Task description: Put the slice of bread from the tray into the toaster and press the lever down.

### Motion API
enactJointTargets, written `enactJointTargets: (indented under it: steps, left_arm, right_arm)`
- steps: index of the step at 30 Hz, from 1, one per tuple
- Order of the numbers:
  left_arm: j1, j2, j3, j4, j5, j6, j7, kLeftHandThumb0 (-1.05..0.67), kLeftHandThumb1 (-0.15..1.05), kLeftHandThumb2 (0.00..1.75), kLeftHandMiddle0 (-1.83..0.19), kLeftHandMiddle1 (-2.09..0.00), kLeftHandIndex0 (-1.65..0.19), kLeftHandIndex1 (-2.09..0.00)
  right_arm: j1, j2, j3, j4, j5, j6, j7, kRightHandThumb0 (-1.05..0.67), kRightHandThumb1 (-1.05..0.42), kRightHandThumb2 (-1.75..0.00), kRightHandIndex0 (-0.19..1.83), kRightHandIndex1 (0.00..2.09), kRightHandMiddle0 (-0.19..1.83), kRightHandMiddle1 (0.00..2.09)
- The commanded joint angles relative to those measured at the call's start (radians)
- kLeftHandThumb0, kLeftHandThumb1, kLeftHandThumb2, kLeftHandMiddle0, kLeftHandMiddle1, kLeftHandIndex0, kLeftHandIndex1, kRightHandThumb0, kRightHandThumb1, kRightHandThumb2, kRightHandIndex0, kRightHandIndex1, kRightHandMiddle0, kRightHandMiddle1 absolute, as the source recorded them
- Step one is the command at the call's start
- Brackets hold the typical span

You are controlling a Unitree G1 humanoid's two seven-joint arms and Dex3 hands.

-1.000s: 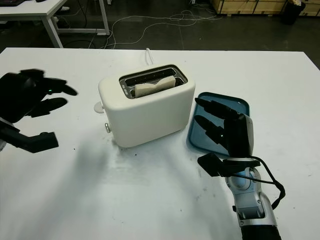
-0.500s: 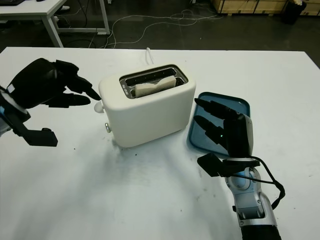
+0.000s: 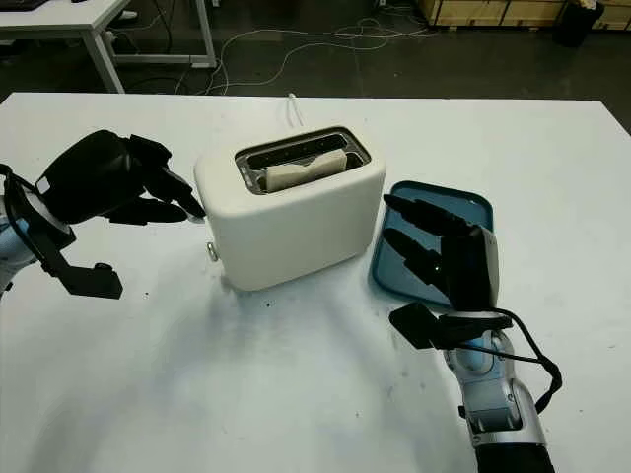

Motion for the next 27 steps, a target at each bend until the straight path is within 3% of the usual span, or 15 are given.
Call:
enactJointTargets:
  steps: [1, 12, 19, 27]
  left_arm:
    - [-0.017, -0.007, -0.011, 0.010, 0.017, -0.008, 0.011, -0.17, 0.77, 0.00, -0.88, -1.14, -1.13, -0.25]
    - [-0.061, 0.005, 0.001, 0.067, 0.054, -0.030, 0.059, -0.20, 0.80, 0.01, -0.85, -1.29, -1.13, -0.24]
    - [-0.070, 0.007, 0.011, 0.065, 0.070, -0.028, 0.101, -0.19, 0.77, 0.00, -0.93, -0.99, -1.16, -0.24]
    - [-0.059, -0.004, -0.005, 0.063, 0.051, -0.016, 0.078, -0.18, 0.75, 0.00, -0.98, -1.05, -1.18, -0.20]
  right_arm:
    - [0.001, -0.006, -0.002, 0.004, 0.002, -0.023, -0.011, -0.40, -0.92, -0.08, 0.87, 0.40, 0.96, 0.00]
    - [-0.001, -0.006, 0.000, 0.031, 0.023, -0.060, -0.004, -0.40, -0.92, -0.08, 0.89, 0.39, 0.97, 0.00]
    - [-0.002, -0.005, -0.002, 0.034, 0.025, -0.062, -0.002, -0.39, -0.92, -0.07, 0.89, 0.39, 0.97, 0.00]
    - [-0.001, -0.005, -0.002, 0.027, 0.019, -0.055, -0.002, -0.39, -0.92, -0.07, 0.89, 0.39, 0.96, 0.00]
